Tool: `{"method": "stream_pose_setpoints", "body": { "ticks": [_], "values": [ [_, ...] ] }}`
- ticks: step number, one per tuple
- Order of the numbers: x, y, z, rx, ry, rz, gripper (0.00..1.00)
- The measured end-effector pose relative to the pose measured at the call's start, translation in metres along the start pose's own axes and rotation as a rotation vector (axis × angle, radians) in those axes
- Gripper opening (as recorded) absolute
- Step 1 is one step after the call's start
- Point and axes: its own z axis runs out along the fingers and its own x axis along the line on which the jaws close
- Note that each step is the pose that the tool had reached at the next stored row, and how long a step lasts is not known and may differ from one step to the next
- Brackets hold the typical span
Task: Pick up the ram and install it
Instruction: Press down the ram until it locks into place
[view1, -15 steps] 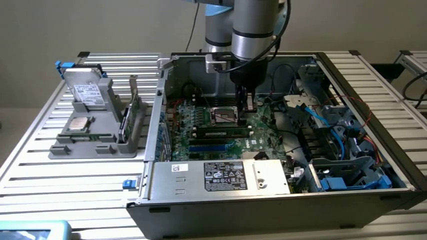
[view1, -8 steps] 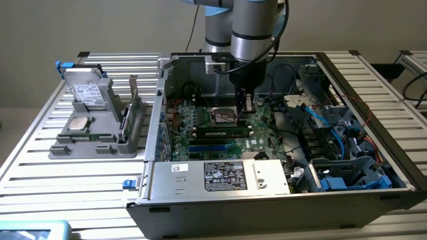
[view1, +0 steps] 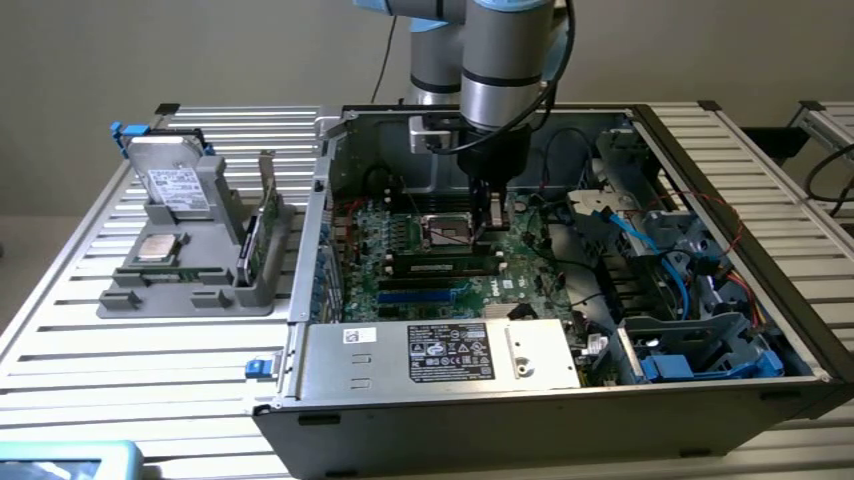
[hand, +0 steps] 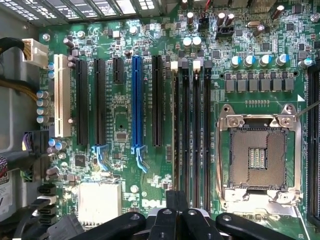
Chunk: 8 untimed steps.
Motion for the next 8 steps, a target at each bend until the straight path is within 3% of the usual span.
{"method": "stream_pose_setpoints", "body": {
  "ticks": [8],
  "values": [
    [-0.0005,0.0,0.0036,0.0,-0.0001,0.0,0.11]
  ]
}}
